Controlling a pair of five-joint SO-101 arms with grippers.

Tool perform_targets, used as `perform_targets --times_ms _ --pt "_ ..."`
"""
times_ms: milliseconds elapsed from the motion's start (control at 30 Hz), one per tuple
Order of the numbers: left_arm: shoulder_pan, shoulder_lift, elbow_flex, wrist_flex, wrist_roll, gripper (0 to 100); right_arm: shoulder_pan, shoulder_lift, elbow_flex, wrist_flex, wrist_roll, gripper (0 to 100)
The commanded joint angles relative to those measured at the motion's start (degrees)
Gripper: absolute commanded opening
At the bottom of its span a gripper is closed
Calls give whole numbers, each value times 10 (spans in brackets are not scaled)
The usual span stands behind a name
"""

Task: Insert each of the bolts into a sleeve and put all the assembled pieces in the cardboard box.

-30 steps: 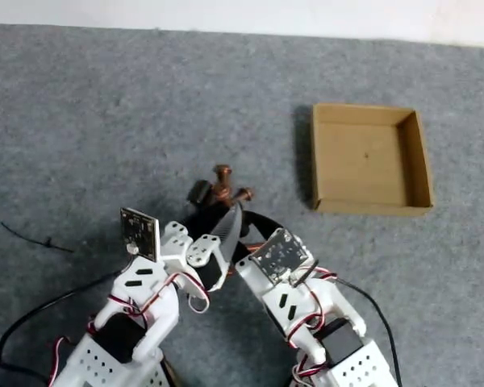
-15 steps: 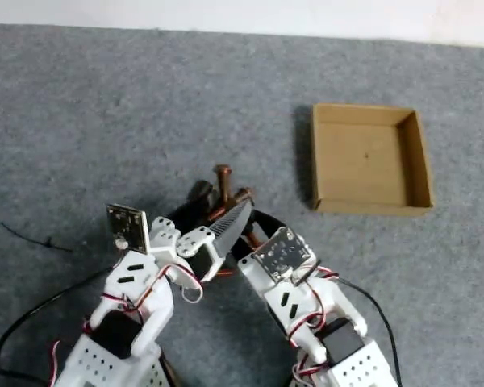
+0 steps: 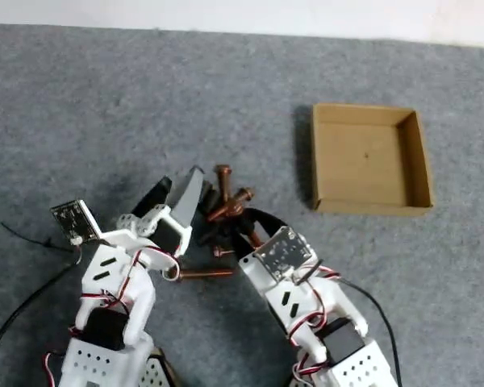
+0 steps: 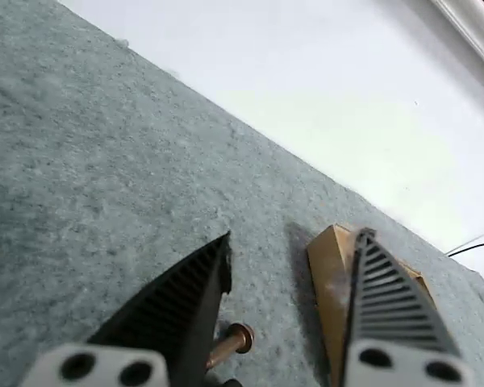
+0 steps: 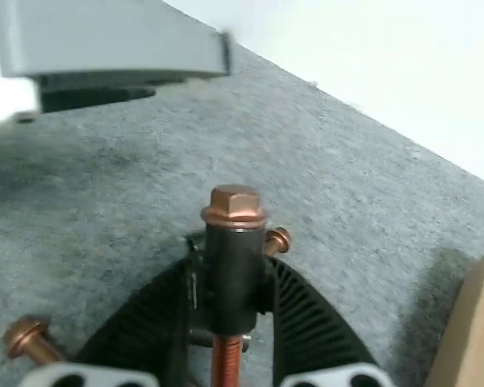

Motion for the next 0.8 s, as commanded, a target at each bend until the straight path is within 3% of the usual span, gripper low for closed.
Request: perform_targets --times_ms 0,100,267,433,633,767 --pt "-7 -7 -23 -1 -7 127 29 -13 -14 -26 1 5" --pt "-7 -7 -22 -2 -54 0 55 -13 -18 -27 -1 5" --pt "-19 -6 -22 -1 -107 11 135 -13 -15 -78 -92 5" --pt "-36 -6 -27 6 -251 6 177 -12 -17 -80 -96 5" --pt "-37 -6 -66 133 -401 6 197 -11 -21 -81 -96 5" --pt "-36 -6 -69 149 -430 6 211 40 -46 -82 -96 5"
